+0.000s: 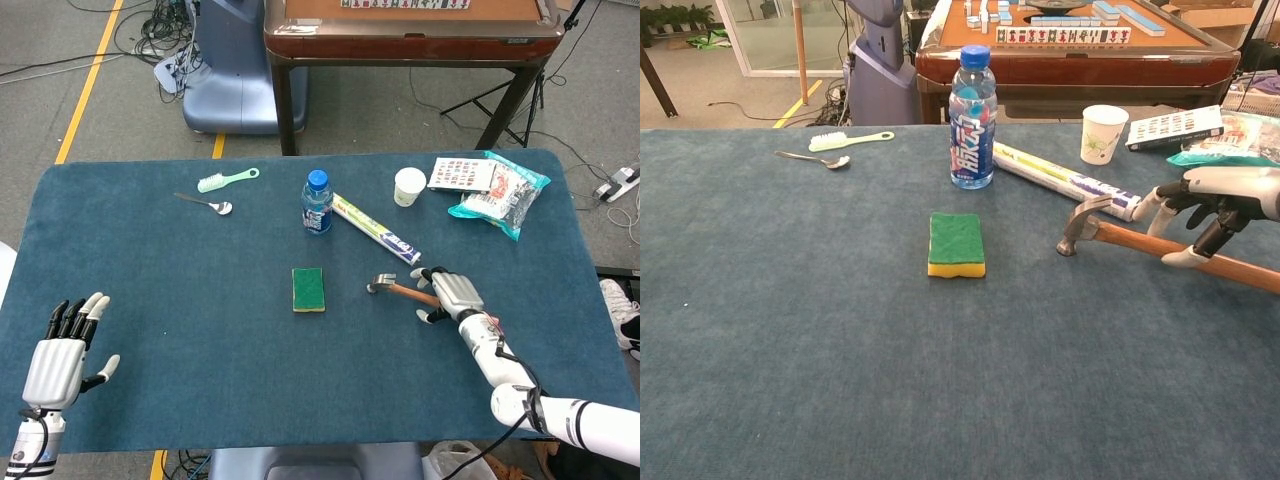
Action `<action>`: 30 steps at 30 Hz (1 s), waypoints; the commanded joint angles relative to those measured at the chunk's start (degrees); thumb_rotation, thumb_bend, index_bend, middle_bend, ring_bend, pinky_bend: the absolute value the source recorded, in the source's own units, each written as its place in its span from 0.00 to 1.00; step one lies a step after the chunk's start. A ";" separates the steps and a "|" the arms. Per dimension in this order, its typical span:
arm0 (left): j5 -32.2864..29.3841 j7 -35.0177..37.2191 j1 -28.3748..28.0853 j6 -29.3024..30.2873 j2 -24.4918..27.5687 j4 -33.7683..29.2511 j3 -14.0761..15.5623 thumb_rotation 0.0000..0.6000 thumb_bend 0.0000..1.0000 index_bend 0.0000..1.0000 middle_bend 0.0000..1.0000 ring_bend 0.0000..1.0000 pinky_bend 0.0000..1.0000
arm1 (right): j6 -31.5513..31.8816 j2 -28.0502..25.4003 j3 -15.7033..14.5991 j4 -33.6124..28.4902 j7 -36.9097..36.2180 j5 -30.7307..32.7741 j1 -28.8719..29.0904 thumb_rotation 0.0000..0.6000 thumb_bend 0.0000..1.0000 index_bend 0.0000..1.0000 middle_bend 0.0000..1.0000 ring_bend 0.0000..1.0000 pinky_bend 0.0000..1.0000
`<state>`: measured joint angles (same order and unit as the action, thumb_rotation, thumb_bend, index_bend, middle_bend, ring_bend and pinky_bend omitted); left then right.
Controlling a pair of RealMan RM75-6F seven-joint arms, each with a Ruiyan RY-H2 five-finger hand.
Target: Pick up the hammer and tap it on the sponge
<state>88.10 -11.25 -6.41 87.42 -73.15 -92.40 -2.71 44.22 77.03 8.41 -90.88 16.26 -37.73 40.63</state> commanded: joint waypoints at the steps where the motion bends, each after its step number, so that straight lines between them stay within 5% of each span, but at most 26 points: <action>1: -0.03 0.10 -0.03 -0.02 -0.08 0.14 -0.04 1.00 0.23 0.07 0.09 0.07 0.00 | -0.22 0.51 -0.33 0.55 0.03 0.82 0.59 1.00 0.35 0.24 0.32 0.11 0.19; 24: -0.45 0.86 0.15 0.29 -0.72 1.24 -0.28 1.00 0.23 0.07 0.09 0.07 0.00 | -0.87 1.20 -2.35 1.45 0.44 3.69 3.66 1.00 0.38 0.32 0.36 0.13 0.19; 30: -0.67 0.92 0.42 0.65 -0.54 1.31 -0.36 1.00 0.23 0.07 0.09 0.07 0.00 | -1.34 1.55 -2.68 2.35 0.43 4.72 4.44 1.00 0.48 0.32 0.36 0.13 0.19</action>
<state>87.43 -10.33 -5.99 88.07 -73.69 -91.09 -3.06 42.92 78.53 5.77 -88.58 16.68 -33.05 45.01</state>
